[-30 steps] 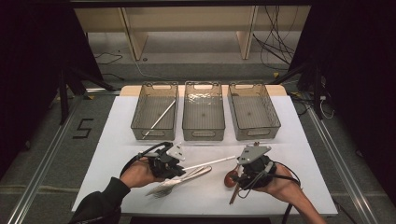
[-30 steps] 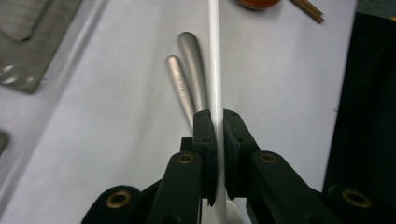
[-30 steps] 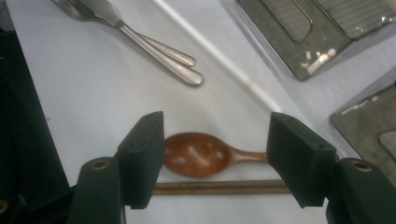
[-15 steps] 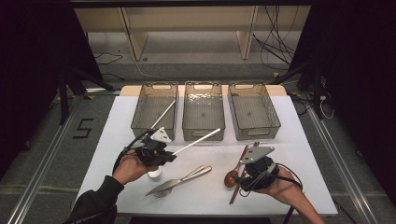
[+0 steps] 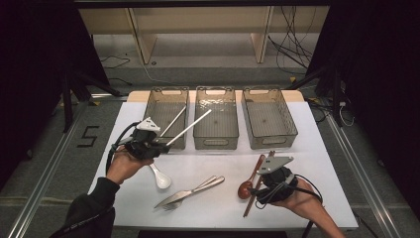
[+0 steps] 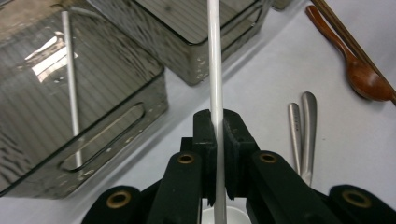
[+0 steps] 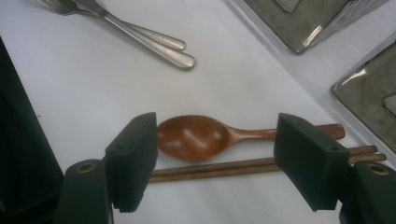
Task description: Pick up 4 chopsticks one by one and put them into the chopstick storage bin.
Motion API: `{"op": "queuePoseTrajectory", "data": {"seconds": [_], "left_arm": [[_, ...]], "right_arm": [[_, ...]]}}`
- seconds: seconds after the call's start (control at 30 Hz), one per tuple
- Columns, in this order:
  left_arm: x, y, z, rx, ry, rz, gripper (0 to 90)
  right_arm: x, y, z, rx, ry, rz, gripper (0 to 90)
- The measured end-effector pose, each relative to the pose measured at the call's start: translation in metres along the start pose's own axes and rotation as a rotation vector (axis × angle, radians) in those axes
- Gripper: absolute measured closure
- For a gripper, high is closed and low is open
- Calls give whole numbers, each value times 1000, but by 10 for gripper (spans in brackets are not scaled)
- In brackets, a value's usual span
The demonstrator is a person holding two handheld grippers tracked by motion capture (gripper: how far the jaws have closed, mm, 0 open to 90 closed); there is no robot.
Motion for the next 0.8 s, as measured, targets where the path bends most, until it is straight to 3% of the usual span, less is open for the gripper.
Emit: {"op": "queuePoseTrajectory", "data": {"seconds": [0.4,0.8], "left_arm": [[-14,-7,48,-72,119,-13,850],[-28,-27,83,-127,211,2,849]], "right_arm": [[2,0,1,-5,0,1,314],[3,1,0,-6,-17,-8,278]]}}
Point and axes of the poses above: each handheld gripper's, and its own axes: y roughly backward along the jaws, x roughly out of its underside, z roughly to its left, the point moved 6 cm from there along -y, roughly forward along the jaws, and after that the axes turned 2 degrees about -x, right-handed, at the moved point
